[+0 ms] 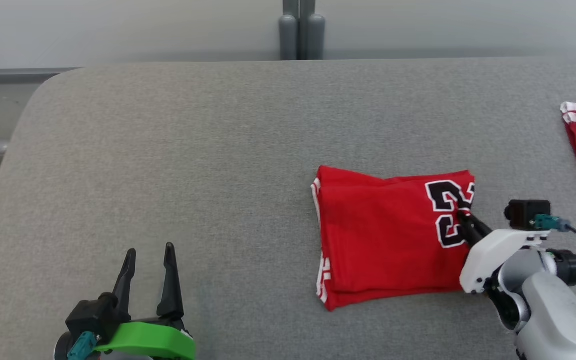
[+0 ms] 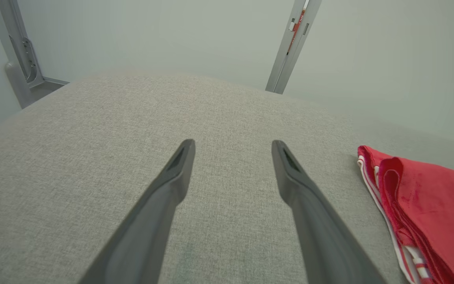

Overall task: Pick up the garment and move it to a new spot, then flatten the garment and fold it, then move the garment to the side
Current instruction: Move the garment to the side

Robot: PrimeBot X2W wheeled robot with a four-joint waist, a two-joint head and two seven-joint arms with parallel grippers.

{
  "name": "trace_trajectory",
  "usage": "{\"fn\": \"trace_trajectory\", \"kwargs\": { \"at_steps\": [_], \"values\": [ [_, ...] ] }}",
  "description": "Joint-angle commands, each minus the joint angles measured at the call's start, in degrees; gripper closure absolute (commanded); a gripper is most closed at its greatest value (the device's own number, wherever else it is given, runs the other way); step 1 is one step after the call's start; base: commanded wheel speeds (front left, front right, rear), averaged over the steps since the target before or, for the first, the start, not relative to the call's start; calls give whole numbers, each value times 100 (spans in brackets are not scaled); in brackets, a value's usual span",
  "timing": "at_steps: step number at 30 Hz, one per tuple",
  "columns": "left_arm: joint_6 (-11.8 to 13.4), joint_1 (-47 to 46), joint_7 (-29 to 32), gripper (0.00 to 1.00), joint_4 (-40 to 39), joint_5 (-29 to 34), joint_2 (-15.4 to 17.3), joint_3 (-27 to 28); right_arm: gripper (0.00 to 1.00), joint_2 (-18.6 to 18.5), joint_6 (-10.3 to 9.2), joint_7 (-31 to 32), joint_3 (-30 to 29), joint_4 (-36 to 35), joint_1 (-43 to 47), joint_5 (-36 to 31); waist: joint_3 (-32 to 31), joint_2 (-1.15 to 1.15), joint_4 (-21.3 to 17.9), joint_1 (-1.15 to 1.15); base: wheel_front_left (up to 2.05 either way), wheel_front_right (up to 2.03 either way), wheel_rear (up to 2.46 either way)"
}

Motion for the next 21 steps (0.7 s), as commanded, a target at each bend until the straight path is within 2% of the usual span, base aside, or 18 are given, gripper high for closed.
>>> {"fn": "trace_trajectory", "kwargs": {
  "at_steps": [1, 8, 12, 16, 21],
  "values": [
    [-21, -95, -13, 0, -39, 74, 7, 21, 100, -132, -10, -67, -111, -62, -95, -49, 138, 0, -499, 0, 0, 0, 0],
    [-73, -237, -8, 0, -137, 256, 17, 78, 100, -391, -10, -110, -543, -334, -206, -135, 416, 0, -1418, 0, 0, 0, 0],
    [-118, -375, -7, 0, -173, 397, 72, 78, 100, -394, -10, -143, -805, -503, -260, -203, 628, 0, -1924, 0, 0, 0, 0],
    [-159, -498, -7, 0, -191, 524, 122, 47, 100, -296, -10, -172, -928, -643, -330, -256, 810, 0, -2293, 0, 0, 0, 0],
    [-157, -616, -7, 0, -217, 580, 165, 17, 100, -180, -10, -226, -934, -700, -473, -312, 967, 0, -2554, 0, 0, 0, 0]
  ]
}}
